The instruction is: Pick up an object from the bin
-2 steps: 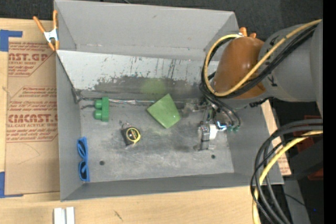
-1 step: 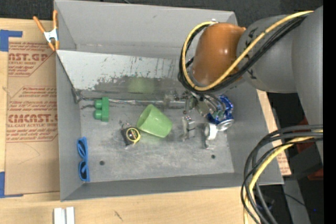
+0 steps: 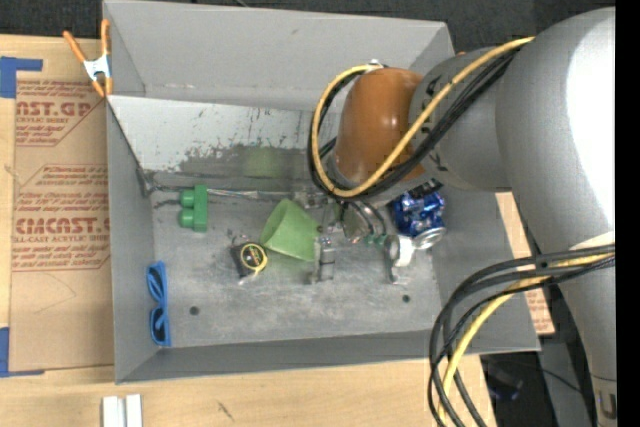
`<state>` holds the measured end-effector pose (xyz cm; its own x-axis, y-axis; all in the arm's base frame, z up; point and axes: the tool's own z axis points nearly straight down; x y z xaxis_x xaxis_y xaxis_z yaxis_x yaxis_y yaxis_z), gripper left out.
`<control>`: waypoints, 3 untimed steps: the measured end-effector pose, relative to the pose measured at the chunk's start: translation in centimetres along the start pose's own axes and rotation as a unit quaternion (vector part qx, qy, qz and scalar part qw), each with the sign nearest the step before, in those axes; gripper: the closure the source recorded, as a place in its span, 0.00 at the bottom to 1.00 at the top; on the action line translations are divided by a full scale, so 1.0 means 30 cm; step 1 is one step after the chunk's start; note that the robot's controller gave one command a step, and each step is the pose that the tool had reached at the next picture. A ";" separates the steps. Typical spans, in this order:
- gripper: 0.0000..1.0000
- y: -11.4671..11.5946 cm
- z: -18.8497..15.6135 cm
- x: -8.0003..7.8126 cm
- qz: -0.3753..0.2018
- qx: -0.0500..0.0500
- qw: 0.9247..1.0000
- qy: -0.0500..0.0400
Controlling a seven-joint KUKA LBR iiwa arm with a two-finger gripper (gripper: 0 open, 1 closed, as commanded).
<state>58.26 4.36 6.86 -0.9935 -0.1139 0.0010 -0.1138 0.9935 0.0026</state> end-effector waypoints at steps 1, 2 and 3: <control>0.00 0.001 0.001 -0.001 0.000 0.000 1.000 -0.001; 1.00 0.002 0.001 -0.001 0.000 0.000 1.000 -0.001; 1.00 0.003 -0.177 -0.007 0.000 0.001 1.000 -0.004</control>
Offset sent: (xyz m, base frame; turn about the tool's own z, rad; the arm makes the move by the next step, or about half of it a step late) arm 0.0000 0.0000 0.0000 0.0000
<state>58.46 4.47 12.17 -0.9934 -0.1142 -0.0071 -0.1142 0.9935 0.0001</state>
